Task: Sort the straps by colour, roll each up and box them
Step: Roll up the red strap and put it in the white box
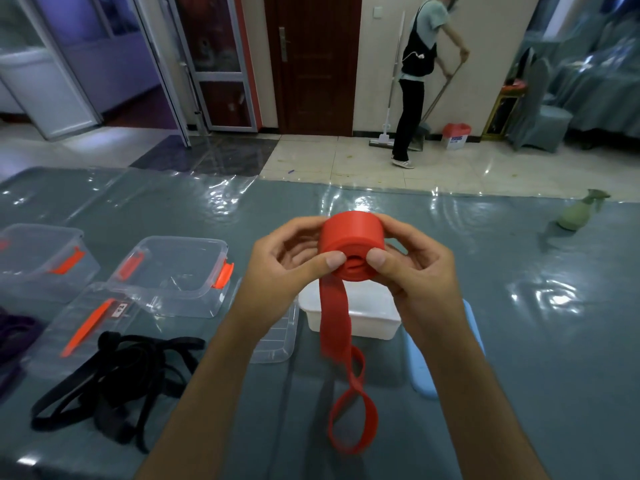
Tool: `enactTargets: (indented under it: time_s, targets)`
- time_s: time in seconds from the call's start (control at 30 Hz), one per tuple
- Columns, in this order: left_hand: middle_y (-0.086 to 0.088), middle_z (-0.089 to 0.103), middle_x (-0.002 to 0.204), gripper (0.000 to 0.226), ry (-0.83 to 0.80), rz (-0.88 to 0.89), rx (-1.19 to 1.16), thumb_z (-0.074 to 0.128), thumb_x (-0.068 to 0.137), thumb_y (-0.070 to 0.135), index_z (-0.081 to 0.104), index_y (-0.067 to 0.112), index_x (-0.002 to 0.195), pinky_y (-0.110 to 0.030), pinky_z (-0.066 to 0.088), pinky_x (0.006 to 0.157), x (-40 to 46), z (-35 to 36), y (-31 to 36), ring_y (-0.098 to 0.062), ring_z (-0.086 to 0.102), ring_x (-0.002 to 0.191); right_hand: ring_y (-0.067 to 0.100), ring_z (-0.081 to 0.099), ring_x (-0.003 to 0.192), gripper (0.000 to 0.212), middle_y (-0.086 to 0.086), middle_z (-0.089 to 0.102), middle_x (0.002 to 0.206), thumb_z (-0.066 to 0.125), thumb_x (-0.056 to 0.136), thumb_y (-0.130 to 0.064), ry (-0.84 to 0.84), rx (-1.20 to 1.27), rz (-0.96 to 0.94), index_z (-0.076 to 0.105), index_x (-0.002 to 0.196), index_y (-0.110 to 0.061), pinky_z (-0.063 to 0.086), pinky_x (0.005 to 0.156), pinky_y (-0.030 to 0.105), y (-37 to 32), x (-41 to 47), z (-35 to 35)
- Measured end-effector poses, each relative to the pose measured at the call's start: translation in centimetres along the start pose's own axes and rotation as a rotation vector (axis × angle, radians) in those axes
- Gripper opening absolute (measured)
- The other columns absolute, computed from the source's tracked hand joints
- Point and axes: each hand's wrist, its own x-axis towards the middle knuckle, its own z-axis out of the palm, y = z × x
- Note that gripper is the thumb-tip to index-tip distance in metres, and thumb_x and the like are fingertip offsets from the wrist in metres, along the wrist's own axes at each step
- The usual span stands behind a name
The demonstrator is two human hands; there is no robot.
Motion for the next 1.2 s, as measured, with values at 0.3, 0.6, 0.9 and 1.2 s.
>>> enactTargets:
  time_s: [0.3,0.6,0.9,1.2]
  targets:
    - [0.001,0.077,0.109,0.034,0.023,0.166,0.087,0.084,0.081,0.027,0.074,0.026,0.113,-0.024,0.056,0.091,0.1,0.7,2.7,-0.017,0.073,0.108,0.026,0.078,0.096,0.042,0.006,0.077,0.111,0.084,0.077,-0.017,-0.012,-0.025,-0.013,0.074,0.118,-0.019,0.064,0.072,0.035,-1.8,0.0,1.7]
    - [-0.003,0.073,0.117,0.039,-0.069,-0.096,0.154,0.084,0.083,0.032,0.076,0.019,0.119,-0.046,0.057,0.102,-1.9,0.0,-0.8,-0.026,0.072,0.111,0.038,0.075,0.101,0.034,0.011,0.077,0.104,0.085,0.075,-0.028,0.123,-0.171,-0.039,0.077,0.107,-0.018,0.063,0.074,0.041,1.2,-2.2,-0.3]
    - [-0.01,0.072,0.117,0.036,-0.01,-0.105,0.051,0.082,0.083,0.012,0.073,0.012,0.119,-0.027,0.057,0.094,-3.4,0.4,-2.9,-0.02,0.074,0.108,0.032,0.076,0.103,0.043,0.009,0.078,0.109,0.074,0.08,-0.005,0.1,0.062,0.191,0.069,0.123,-0.003,0.064,0.081,0.037,2.9,-3.4,-1.2]
    - [-0.008,0.075,0.121,0.04,-0.081,-0.132,0.021,0.081,0.085,0.01,0.071,0.007,0.124,-0.028,0.058,0.094,-3.6,0.7,-3.3,-0.022,0.075,0.111,0.025,0.076,0.104,0.062,0.009,0.078,0.112,0.088,0.077,-0.024,0.067,-0.17,-0.005,0.068,0.134,-0.032,0.06,0.084,0.029,2.4,-3.9,-3.0]
